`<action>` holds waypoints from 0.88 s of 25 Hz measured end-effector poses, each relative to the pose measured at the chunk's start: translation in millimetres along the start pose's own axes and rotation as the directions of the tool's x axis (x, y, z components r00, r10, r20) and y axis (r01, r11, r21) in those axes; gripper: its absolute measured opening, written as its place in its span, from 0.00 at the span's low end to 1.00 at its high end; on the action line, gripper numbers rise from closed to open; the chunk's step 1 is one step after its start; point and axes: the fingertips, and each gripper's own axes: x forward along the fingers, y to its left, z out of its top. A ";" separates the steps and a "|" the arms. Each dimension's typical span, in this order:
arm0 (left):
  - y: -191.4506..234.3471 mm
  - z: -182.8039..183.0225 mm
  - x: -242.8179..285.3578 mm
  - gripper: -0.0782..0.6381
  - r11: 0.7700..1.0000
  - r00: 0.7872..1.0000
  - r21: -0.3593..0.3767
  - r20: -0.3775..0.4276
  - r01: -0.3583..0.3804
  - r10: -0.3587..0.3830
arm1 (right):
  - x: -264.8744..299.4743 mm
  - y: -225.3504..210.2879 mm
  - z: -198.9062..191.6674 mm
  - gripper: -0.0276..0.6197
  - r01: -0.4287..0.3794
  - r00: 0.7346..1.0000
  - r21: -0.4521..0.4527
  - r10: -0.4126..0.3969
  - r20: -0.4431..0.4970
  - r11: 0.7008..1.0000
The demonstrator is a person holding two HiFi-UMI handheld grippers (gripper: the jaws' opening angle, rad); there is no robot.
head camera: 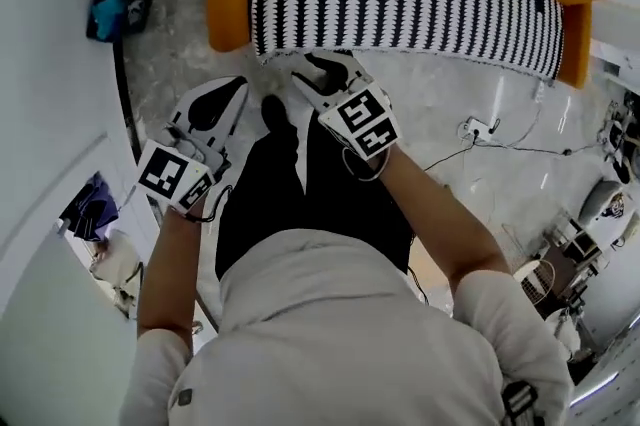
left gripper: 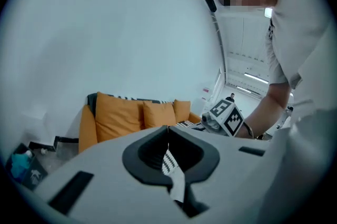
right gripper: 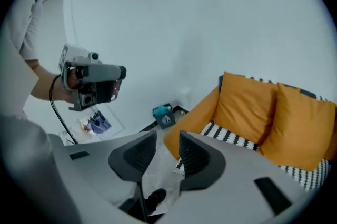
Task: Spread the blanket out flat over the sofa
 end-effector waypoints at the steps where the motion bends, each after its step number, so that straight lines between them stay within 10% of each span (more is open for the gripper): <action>1: -9.0 18.7 -4.2 0.12 1.000 1.000 0.024 0.017 0.015 -0.015 | -18.3 3.5 19.6 0.27 0.022 0.999 -0.004 -0.021 0.042 1.000; 11: -142.1 145.1 -52.3 0.12 0.955 0.978 0.256 0.104 0.147 -0.179 | -207.1 76.1 126.2 0.13 0.254 0.913 -0.100 -0.204 0.352 0.962; 22: -234.9 183.7 -79.5 0.12 0.931 0.965 0.337 0.164 0.141 -0.205 | -344.1 103.5 131.2 0.09 0.345 0.844 -0.129 -0.247 0.476 0.930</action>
